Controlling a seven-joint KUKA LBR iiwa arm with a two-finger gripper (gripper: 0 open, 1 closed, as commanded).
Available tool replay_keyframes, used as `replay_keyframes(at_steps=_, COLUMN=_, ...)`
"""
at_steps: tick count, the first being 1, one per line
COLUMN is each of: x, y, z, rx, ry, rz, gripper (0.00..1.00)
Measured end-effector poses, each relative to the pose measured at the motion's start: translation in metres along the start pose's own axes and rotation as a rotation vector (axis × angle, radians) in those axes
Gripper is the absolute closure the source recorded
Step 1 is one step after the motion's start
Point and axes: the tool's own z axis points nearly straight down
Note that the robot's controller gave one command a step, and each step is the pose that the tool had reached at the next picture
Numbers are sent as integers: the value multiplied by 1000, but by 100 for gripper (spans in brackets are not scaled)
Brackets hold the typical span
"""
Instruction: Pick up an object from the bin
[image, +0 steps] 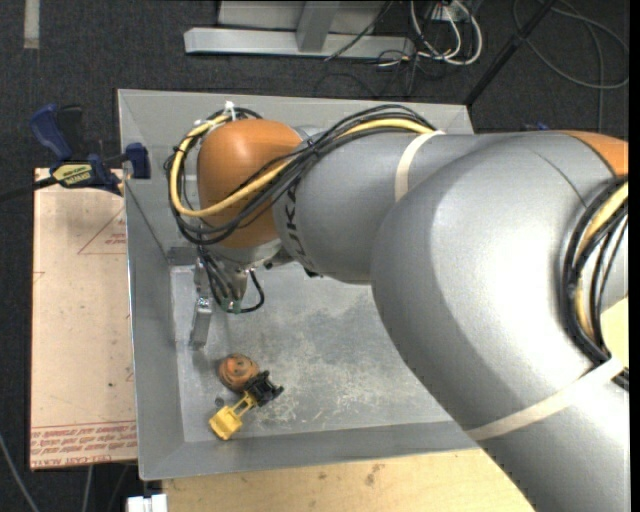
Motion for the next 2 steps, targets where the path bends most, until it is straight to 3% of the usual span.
replay_keyframes(at_steps=1, x=20, y=-21, z=6, rx=-2, ry=-6, rz=-78, gripper=0)
replay_keyframes(at_steps=2, x=43, y=-72, z=7, rx=-4, ry=-4, rz=-55, gripper=0)
